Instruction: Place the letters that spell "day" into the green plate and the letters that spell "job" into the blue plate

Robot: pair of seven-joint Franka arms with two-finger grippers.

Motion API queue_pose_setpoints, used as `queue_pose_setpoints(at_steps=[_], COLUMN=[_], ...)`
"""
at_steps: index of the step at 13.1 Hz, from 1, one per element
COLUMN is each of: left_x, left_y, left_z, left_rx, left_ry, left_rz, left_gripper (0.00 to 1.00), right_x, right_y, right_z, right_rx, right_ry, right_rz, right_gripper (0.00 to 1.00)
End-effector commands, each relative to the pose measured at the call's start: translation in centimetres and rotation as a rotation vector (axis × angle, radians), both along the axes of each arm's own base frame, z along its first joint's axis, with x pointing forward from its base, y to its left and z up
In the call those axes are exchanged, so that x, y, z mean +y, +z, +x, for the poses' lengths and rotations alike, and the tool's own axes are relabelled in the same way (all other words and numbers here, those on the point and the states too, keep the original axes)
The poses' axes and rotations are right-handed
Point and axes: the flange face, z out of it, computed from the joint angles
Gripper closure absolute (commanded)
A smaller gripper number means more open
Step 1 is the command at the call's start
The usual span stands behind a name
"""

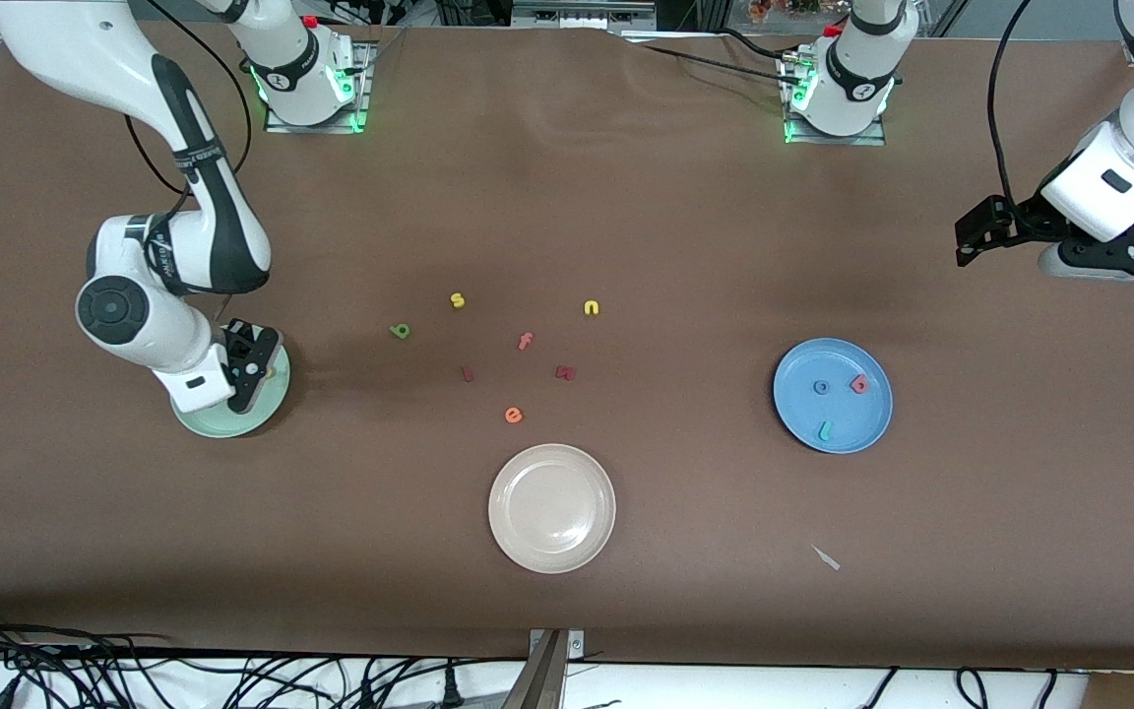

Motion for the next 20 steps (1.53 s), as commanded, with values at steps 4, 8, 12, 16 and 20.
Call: queue_pose_setpoints(at_steps=[4, 8, 12, 16, 20], left_x=[-0.8, -3.3, -3.4, -2.9, -3.0], left_y=[0.7, 0.9, 1.2, 1.1, 1.1], left_z=[0.3, -0.1, -0.2, -0.2, -0.5], left_rx=[0.005, 0.006, 0.017, 0.027, 0.048], left_ry=[-0.009, -0.052, -0.053, -0.056, -0.046], left_rz=[0.002, 0.006, 0.007, 0.006, 0.008], left_gripper=[0.00, 0.00, 0.00, 0.00, 0.00], right_x=[-1.7, 2.3, 7.6, 13.0, 17.4], right_y=[-0.3, 1.0, 1.5, 1.9, 2.1], right_z=[0.1, -0.4, -1.6, -3.0, -4.5], right_rx=[-0.032, -0.046, -0.036, -0.036, -0.047], right_ry=[-0.187, -0.381, -0.650, -0.881, -1.061], right_rz=[0.006, 0.012, 0.003, -0.006, 0.002], right_gripper=[0.00, 0.00, 0.00, 0.00, 0.00])
